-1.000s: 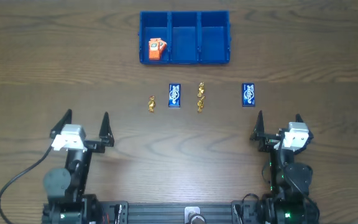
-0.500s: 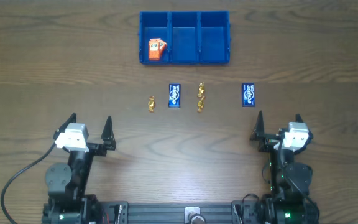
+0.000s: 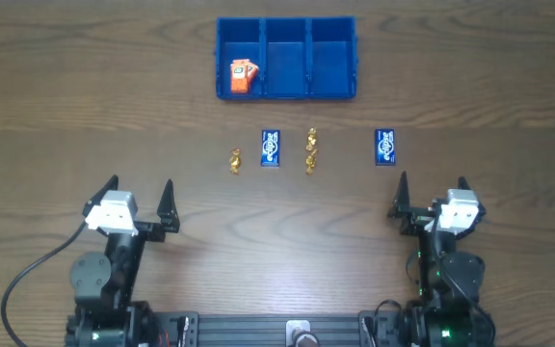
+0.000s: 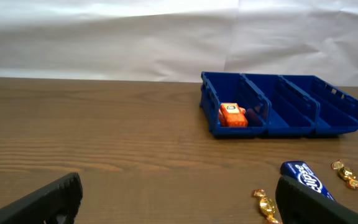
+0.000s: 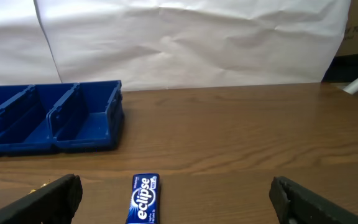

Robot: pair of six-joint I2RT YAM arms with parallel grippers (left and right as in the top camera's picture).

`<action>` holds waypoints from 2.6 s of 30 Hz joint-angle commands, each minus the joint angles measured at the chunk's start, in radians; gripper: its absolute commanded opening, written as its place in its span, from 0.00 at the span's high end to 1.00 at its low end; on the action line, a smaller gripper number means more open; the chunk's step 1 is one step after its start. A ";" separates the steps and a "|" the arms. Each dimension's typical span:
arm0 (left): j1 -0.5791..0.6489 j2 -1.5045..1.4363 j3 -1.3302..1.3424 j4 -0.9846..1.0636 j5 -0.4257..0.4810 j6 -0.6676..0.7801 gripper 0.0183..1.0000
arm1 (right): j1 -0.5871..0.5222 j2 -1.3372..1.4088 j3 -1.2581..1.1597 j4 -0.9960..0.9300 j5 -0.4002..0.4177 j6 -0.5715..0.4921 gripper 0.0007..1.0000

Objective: Sort Candies Into Trays

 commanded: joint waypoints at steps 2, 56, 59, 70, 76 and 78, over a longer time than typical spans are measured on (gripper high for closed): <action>-0.001 -0.009 -0.018 -0.035 0.025 0.000 0.00 | -0.006 -0.007 -0.003 0.008 0.008 -0.003 0.00; -0.001 -0.009 -0.018 -0.035 0.025 0.000 0.00 | 0.041 1.950 1.298 -0.817 -0.127 0.066 0.01; -0.001 -0.009 -0.018 -0.035 0.025 0.000 0.00 | 0.041 1.950 1.296 -0.818 -0.112 0.067 0.06; -0.001 -0.009 -0.018 -0.035 0.025 0.000 0.00 | 0.049 1.971 1.278 -0.796 -0.082 0.066 0.11; -0.001 -0.009 -0.018 -0.035 0.025 0.000 0.00 | 0.058 1.979 1.278 -0.783 -0.082 0.067 0.34; -0.001 -0.009 -0.018 -0.035 0.025 0.000 0.00 | 0.058 1.984 1.278 -0.783 -0.082 0.067 0.36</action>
